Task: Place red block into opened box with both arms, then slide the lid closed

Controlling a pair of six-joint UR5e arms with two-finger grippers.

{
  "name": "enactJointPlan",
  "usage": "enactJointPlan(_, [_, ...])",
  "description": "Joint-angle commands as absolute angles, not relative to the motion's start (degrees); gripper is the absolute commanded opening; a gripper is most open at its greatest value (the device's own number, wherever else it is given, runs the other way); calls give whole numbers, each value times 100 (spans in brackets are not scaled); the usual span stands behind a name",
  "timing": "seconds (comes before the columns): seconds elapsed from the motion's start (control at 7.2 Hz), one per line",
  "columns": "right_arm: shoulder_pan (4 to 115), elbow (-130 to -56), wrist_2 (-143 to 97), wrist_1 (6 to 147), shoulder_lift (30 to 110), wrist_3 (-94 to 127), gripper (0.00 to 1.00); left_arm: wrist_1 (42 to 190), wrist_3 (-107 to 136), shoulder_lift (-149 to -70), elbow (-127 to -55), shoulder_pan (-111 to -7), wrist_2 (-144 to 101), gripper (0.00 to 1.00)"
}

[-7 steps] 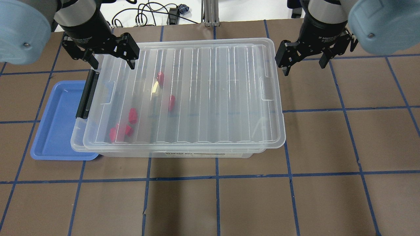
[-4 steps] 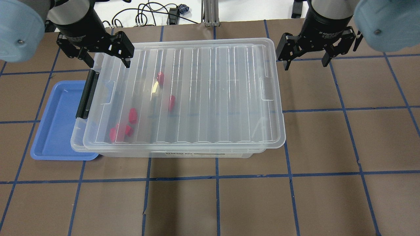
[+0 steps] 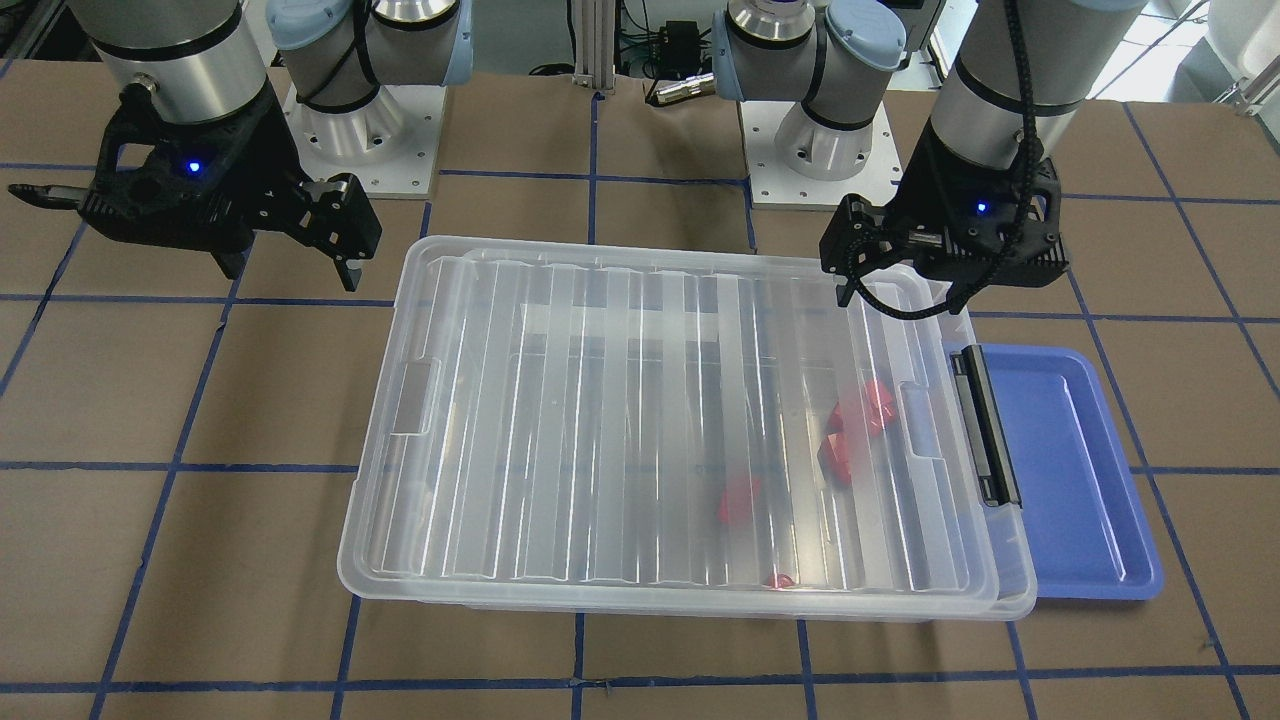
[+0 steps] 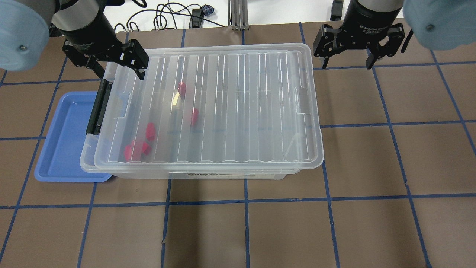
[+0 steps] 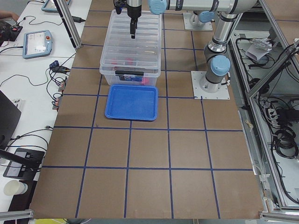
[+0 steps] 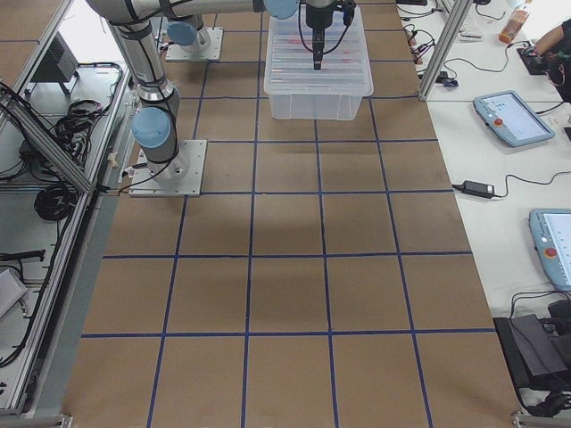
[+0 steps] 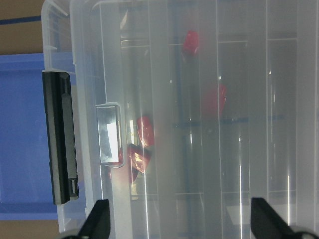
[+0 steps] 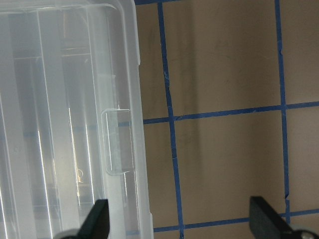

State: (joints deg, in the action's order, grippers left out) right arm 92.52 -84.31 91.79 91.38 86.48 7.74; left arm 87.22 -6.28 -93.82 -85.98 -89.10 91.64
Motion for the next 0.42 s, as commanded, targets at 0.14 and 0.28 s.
enactJointPlan(0.14, [9255,-8437,9185,9132,8648,738,100,8763,-686,-9387,-8561,-8947,9019,100])
enactJointPlan(0.28, [9255,-8446,9185,9132,8648,730,100,8789,-677,-9387,-8569,-8956,9018,100])
